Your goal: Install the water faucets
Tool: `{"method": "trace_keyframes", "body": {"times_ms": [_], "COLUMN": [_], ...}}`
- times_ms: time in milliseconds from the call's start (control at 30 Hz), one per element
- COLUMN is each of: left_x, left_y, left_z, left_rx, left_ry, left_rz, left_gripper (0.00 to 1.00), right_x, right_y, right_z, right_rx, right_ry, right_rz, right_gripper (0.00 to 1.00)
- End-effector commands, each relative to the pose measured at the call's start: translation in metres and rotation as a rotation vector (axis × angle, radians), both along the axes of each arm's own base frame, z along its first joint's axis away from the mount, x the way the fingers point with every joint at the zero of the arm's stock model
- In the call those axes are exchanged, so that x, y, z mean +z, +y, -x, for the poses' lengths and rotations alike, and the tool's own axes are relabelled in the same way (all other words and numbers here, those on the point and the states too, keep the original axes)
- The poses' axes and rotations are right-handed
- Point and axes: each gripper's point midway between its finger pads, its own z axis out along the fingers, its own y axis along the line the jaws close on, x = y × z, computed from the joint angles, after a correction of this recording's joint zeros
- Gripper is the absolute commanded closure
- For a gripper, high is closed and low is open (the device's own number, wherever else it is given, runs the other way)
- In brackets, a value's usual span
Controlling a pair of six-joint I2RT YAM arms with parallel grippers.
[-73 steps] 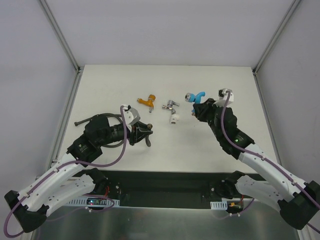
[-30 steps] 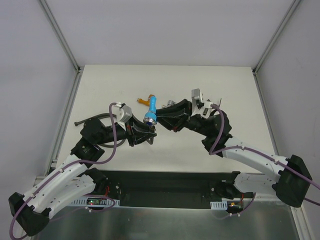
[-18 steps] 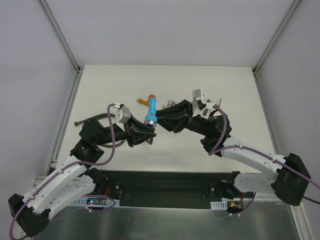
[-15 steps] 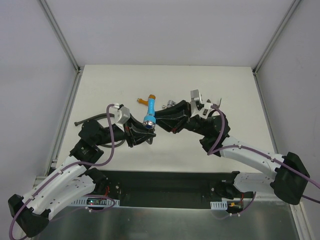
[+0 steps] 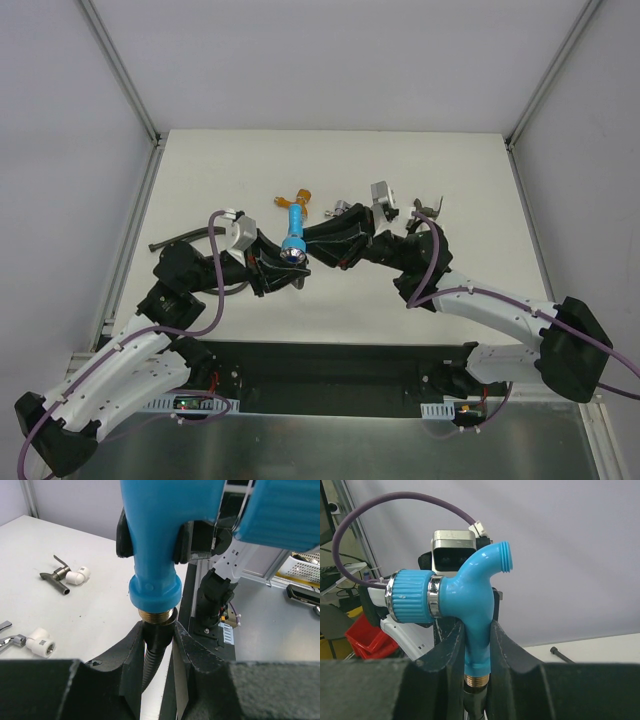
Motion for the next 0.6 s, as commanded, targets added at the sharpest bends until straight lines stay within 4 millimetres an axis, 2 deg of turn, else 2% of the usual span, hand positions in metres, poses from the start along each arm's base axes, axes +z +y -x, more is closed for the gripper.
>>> {"method": "trace_keyframes", "body": {"times_ms": [0,167,567], "left_x": [0.0198,0.0190,0.0251], "left_y": [0.0031,0.0031,0.0057], "left_z": [0.0050,0.0037,0.0064], "left_rx": [-0.013,-0.008,-0.011], "left_ry": [-0.080,-0.072,-0.075], "left_rz": [0.055,0.054,0.080], "left_gripper": [1.00,1.00,1.00], "right_x": [0.0372,0.0398,0.0305], "right_y": [-0.0141,-0.0181,-0.0186], "right_z": [0.0182,0.0223,0.0228], "right_rx": [0.035,0.037,0.033], "right_ry": [-0.097,-0.114,-0.111], "right_rz": [-0.121,-0.124,-0.112], "right_gripper": [0.98,0.98,0.98]}}
